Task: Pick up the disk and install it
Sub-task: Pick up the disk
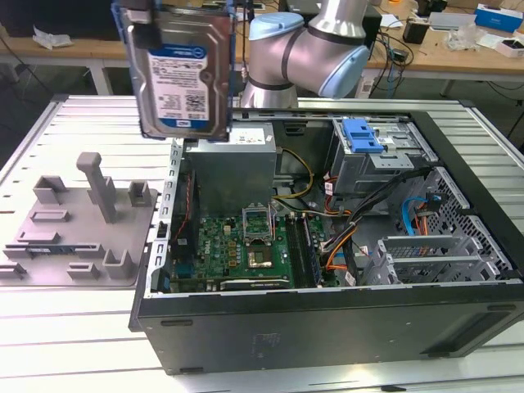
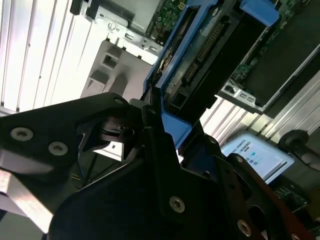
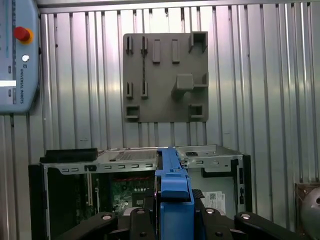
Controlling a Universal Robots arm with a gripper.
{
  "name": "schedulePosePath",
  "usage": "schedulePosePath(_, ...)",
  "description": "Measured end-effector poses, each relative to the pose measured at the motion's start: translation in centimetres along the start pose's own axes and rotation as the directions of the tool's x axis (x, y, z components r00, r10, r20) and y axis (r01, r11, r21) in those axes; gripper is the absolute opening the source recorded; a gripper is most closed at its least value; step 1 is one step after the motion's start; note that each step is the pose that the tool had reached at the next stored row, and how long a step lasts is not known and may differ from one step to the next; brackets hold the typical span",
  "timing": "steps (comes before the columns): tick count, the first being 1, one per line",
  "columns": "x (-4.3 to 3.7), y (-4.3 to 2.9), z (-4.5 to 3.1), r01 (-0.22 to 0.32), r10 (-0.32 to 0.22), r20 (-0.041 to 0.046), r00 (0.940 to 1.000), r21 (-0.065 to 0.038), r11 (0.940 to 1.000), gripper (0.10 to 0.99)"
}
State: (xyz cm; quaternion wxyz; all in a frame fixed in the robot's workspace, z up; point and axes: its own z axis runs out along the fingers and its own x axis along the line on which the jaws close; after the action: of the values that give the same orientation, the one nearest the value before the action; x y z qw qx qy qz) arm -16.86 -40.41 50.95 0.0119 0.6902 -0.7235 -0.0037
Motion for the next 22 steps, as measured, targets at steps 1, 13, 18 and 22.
schedulePosePath(1, 0.04, -0.37, 0.0, 0.0, 0.0, 0.0001, 1.0, 0.0, 1.0, 0.365)
schedulePosePath(13, 0.09, -6.59, -0.09, 0.013, -0.013, -0.0003, 0.9999, 0.0, 0.9999, 0.365)
schedulePosePath(18, 0.14, -8.94, -0.14, 0.018, -0.018, -0.0003, 0.9998, 0.0, 0.9998, 0.365)
schedulePosePath(22, 0.59, -10.22, -0.15, 0.02, -0.02, -0.0002, 0.9998, 0.0, 0.9998, 0.365)
